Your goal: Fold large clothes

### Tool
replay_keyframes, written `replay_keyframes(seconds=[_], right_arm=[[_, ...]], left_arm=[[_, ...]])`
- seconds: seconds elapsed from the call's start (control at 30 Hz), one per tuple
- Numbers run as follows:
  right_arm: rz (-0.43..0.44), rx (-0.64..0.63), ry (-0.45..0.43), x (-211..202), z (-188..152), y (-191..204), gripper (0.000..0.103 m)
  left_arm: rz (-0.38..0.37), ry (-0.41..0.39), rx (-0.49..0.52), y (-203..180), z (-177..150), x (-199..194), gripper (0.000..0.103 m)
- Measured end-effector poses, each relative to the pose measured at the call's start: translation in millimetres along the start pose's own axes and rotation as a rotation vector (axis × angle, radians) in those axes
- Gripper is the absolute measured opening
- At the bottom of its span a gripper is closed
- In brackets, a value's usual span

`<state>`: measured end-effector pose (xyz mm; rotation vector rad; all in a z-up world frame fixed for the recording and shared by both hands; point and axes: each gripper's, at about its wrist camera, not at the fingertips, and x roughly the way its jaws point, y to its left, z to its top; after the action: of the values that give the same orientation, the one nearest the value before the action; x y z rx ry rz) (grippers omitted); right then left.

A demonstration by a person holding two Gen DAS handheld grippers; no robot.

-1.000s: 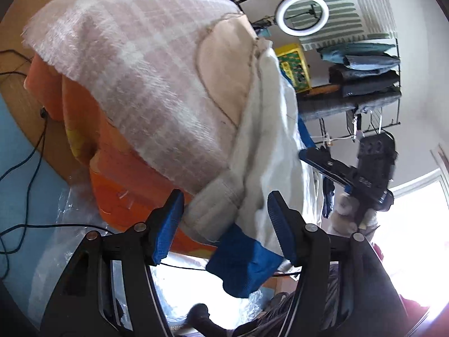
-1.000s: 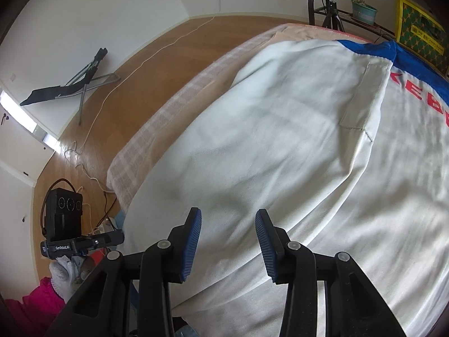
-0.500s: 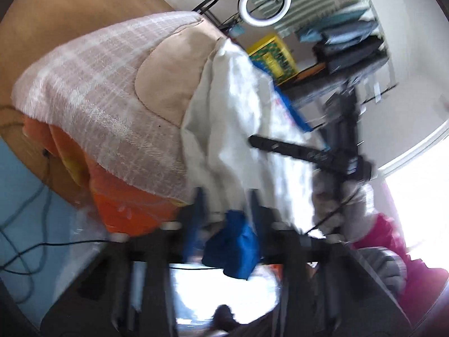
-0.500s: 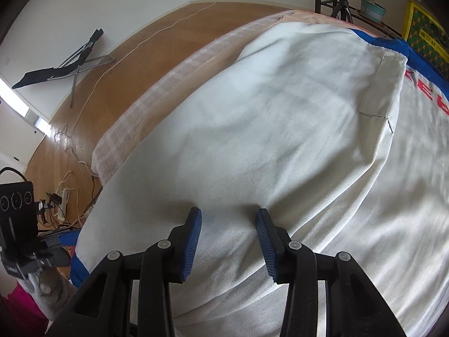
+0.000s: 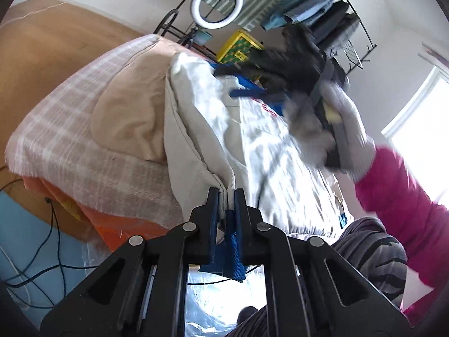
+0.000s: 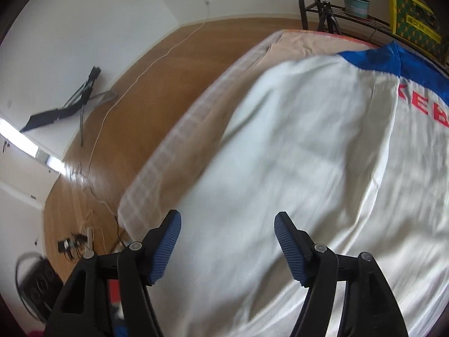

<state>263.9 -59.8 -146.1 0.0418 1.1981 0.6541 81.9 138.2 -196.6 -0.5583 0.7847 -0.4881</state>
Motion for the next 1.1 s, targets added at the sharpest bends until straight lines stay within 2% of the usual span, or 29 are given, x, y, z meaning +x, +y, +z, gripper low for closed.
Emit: replay_keyframes(seconds=[0.1, 0.27, 0.43, 0.6, 0.7, 0.77, 0.83, 0.87, 1.0, 1.1], right_arm=[[-0.02, 0.015, 0.028, 10, 29, 5, 0.072], [-0.139, 0.011, 0.082, 43, 59, 22, 0.071], [-0.234, 0.012, 0.125, 68, 72, 25, 0.068], [-0.273, 0.018, 0.126, 81, 82, 26, 0.067], [-0.301, -0.007, 0.142, 90, 84, 33, 0.063], [-0.33, -0.027, 0.165, 98, 83, 35, 0.055], [-0.36, -0.04, 0.185, 104, 82, 33, 0.04], [-0.371, -0.043, 0.189, 105, 81, 31, 0.036], [-0.35, -0.014, 0.166, 99, 78, 17, 0.015], [-0.31, 0.003, 0.123, 85, 74, 11, 0.009]], left_arm=[[-0.018, 0.004, 0.02, -6, 2, -1, 0.009], [-0.022, 0.012, 0.048, -11, 3, 5, 0.009], [-0.037, 0.024, 0.051, -11, 5, 7, 0.008], [-0.047, 0.039, 0.083, -19, 8, 10, 0.008], [-0.052, 0.049, 0.097, -23, 9, 13, 0.008], [-0.052, 0.058, 0.105, -26, 9, 15, 0.008], [-0.045, 0.063, 0.119, -29, 9, 17, 0.008], [-0.043, 0.065, 0.126, -30, 8, 18, 0.008], [-0.038, 0.072, 0.135, -36, 8, 19, 0.008], [-0.036, 0.077, 0.148, -43, 8, 19, 0.008]])
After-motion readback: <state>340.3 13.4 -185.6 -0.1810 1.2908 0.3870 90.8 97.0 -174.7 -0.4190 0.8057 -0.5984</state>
